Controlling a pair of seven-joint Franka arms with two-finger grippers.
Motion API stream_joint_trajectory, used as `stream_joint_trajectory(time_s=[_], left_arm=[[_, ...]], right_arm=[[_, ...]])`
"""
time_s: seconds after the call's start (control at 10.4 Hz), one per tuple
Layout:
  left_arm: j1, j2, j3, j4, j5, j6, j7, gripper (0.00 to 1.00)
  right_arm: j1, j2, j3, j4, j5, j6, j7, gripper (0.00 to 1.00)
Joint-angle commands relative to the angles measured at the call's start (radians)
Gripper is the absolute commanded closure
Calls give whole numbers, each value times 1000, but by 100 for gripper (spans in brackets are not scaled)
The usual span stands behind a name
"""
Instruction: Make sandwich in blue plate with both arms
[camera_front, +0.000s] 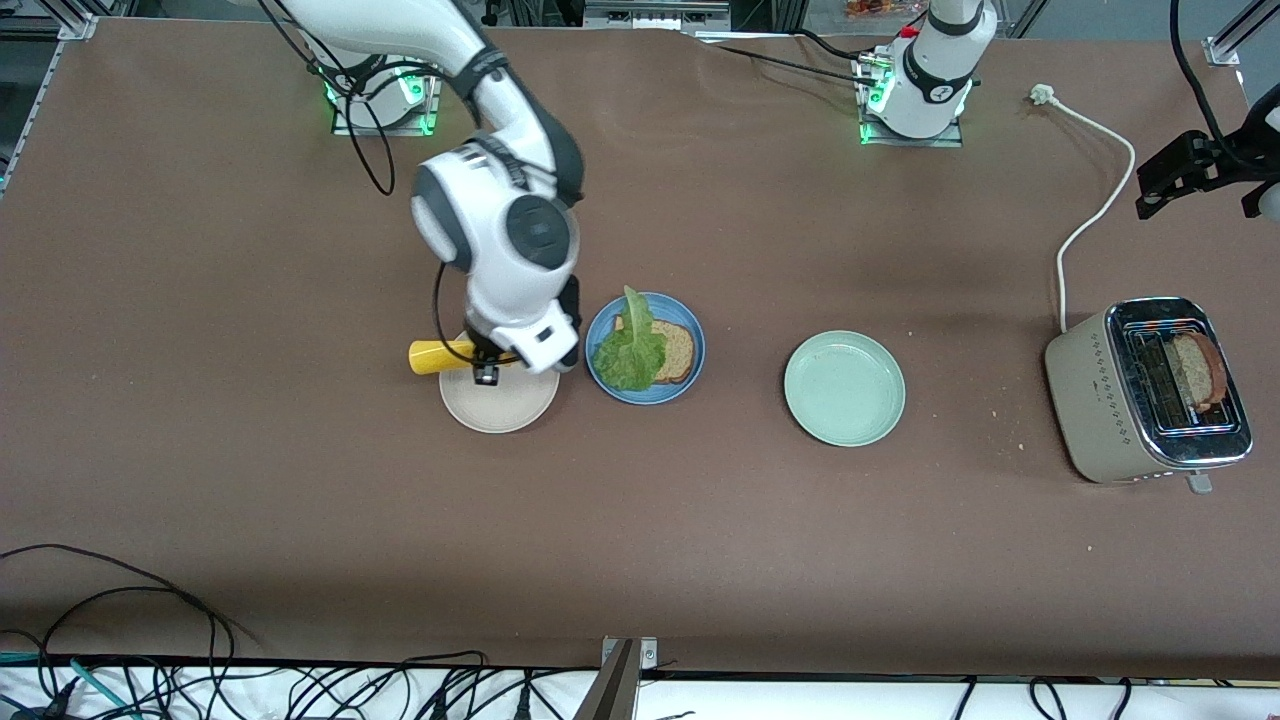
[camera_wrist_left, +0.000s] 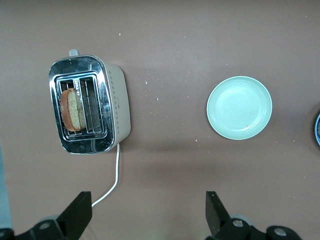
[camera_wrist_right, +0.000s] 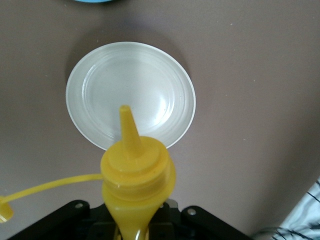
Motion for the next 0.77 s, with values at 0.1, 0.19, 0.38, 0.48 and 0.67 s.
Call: stream_joint_trajectory(time_s=[0.1, 0.19, 0.38, 0.48, 0.67], left_arm=[[6, 0, -7, 14, 3, -14, -10, 0], [6, 0, -7, 14, 3, -14, -8, 0], [11, 0, -5, 14, 3, -14, -8, 0], [14, 0, -5, 14, 3, -14, -8, 0], [13, 0, -7, 14, 3, -14, -8, 0]], right_arm=[[151, 86, -19, 26, -222, -46, 99, 91], [175, 101, -19, 30, -270, -47, 101, 91], [240, 161, -21, 52, -388, -87, 102, 91], [270, 188, -21, 66, -422, -110, 104, 91], [309, 225, -21, 73, -500, -156, 139, 91]])
